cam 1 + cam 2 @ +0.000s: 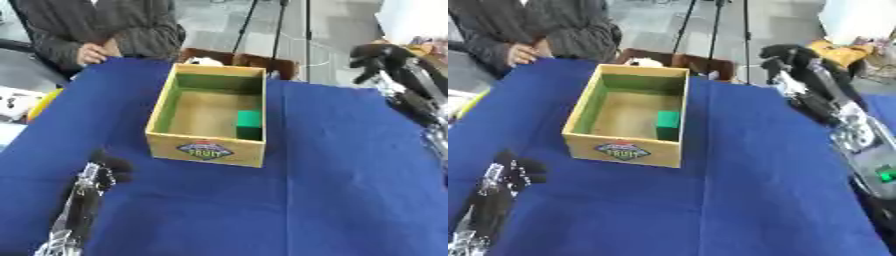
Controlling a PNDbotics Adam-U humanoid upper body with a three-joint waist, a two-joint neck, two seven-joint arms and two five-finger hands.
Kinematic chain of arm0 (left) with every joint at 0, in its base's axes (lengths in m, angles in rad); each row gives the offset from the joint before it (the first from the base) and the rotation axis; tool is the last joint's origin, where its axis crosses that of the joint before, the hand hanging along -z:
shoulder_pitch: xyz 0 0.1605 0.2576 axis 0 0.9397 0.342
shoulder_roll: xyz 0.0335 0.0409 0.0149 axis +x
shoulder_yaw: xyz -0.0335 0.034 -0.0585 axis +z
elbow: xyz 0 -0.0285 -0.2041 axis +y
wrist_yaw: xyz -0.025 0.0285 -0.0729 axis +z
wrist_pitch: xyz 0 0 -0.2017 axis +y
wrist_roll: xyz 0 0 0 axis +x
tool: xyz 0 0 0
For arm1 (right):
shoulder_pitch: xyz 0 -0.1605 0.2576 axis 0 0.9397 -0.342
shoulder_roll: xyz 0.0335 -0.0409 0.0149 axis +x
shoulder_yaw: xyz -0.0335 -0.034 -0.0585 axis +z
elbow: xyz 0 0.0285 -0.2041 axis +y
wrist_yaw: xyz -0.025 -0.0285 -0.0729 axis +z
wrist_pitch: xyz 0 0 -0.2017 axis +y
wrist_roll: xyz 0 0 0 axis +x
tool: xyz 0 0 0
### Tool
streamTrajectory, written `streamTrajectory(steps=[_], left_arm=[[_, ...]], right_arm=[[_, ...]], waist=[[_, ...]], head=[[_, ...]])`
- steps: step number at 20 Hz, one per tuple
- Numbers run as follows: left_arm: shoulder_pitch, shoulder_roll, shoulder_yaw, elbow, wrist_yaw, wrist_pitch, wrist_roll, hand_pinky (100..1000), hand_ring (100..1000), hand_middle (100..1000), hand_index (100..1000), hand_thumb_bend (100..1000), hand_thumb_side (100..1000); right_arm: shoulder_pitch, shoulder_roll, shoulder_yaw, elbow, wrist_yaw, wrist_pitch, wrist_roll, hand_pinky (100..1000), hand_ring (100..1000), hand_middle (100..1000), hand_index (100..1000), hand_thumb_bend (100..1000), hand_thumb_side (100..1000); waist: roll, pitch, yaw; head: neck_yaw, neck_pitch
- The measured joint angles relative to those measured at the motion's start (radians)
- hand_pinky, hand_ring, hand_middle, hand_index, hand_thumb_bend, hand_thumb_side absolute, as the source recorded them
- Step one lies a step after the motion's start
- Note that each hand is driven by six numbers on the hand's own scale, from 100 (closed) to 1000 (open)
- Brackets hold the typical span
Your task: Pick up objects on the table and place them in the box.
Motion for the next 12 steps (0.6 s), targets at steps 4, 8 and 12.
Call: streamTrajectory(steps=[4,8,12], left_arm=[[0.005,0.0,0.009,0.0,-0.001,-0.001,0.011,685,692,588,610,391,1000],[0.009,0.001,0.014,0.0,-0.002,-0.001,0.017,685,693,589,610,389,1000],[0.012,0.001,0.015,0.0,-0.002,-0.002,0.02,684,694,589,610,388,1000]], right_arm=[[0.152,0.001,-0.057,-0.098,-0.077,0.046,-0.029,600,751,732,818,100,811],[0.237,0.046,-0.101,-0.137,-0.114,0.073,-0.053,599,746,728,814,100,832],[0.279,0.11,-0.131,-0.152,-0.123,0.089,-0.073,599,743,726,811,100,849]], waist=[[0.011,0.0,-0.043],[0.021,0.0,-0.068],[0.031,0.0,-0.077]], head=[[0.024,0.0],[0.039,0.001],[0.041,0.002]])
